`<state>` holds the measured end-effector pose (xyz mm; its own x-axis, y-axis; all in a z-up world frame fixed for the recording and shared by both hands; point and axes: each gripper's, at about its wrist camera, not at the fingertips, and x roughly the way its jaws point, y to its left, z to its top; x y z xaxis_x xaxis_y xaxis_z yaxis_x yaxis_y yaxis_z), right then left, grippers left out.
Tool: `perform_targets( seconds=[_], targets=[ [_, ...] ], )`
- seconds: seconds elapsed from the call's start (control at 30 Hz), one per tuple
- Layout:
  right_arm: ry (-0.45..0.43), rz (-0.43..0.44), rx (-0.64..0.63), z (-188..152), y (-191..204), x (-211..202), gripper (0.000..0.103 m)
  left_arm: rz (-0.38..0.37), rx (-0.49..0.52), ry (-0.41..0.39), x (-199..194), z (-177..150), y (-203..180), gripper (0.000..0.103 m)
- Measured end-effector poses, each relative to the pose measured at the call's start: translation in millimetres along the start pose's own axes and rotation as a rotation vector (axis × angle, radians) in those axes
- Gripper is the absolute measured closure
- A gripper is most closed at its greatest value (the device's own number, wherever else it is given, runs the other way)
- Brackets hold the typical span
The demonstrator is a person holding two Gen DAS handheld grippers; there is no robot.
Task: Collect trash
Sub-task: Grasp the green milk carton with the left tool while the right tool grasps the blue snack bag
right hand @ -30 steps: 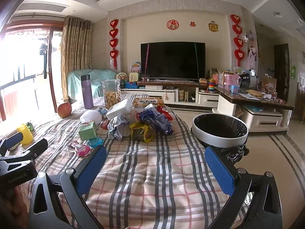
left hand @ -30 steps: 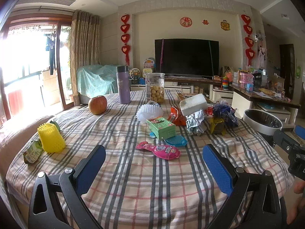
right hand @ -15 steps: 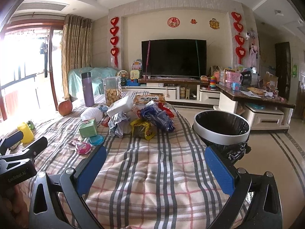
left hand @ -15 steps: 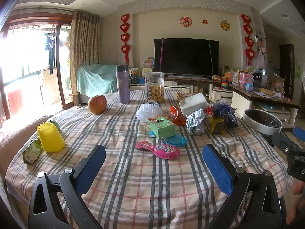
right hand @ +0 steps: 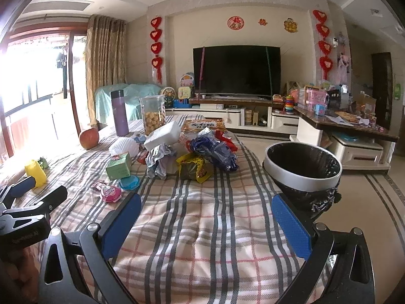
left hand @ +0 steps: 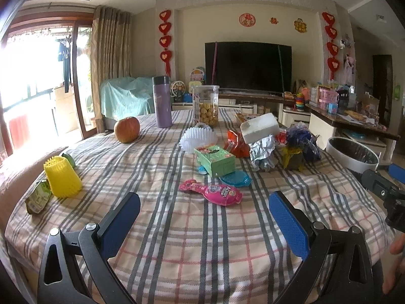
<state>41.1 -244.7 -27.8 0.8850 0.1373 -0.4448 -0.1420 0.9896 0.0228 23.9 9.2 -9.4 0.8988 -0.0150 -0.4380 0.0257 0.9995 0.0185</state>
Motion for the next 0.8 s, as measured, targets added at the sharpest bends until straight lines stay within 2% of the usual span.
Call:
perform_targets(
  seconds=[0.8],
  targets=[
    [0.247, 0.127, 0.05, 7, -12, 91, 0.002, -0.007, -0.05, 0.215, 96, 10, 7, 0.001]
  ],
)
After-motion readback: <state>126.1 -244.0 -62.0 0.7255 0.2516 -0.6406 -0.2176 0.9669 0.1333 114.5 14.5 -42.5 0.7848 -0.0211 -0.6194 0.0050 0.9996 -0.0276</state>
